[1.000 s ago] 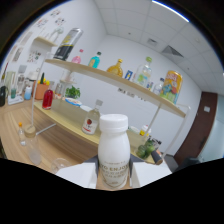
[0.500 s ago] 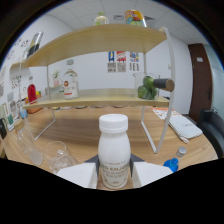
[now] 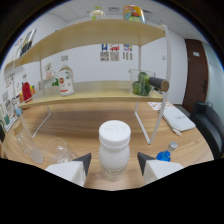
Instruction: Make me a cup of Mount Fuji.
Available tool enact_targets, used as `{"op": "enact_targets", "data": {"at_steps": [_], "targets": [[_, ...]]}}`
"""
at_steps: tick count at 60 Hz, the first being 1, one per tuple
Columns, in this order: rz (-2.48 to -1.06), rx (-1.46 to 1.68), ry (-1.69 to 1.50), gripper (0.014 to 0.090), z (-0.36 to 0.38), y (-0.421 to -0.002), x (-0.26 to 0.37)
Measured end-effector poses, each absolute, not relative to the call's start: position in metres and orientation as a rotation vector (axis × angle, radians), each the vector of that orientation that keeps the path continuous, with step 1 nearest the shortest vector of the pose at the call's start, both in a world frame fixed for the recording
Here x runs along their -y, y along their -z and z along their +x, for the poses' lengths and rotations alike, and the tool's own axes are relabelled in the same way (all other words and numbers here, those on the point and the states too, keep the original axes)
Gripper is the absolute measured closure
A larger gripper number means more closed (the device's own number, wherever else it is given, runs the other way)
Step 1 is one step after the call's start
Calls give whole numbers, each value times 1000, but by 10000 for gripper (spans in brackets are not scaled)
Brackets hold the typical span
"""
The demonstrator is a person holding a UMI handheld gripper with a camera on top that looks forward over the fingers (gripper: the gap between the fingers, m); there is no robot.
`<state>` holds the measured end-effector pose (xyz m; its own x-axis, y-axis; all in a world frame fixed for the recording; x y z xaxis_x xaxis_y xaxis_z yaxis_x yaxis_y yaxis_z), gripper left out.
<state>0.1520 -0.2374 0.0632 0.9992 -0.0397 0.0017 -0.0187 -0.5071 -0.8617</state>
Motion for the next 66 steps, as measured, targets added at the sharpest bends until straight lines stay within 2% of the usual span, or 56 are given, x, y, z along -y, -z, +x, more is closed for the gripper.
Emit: {"op": "enact_targets", "data": {"at_steps": [12,32,46,66], "targets": [[-2192,-92,173,191,150,-100,271],[-2240,-70,124,189,59,-160,317],[-2240,-38,98,190,13,-167,329],[-2250,-19,101,191,6,-168,337]]}}
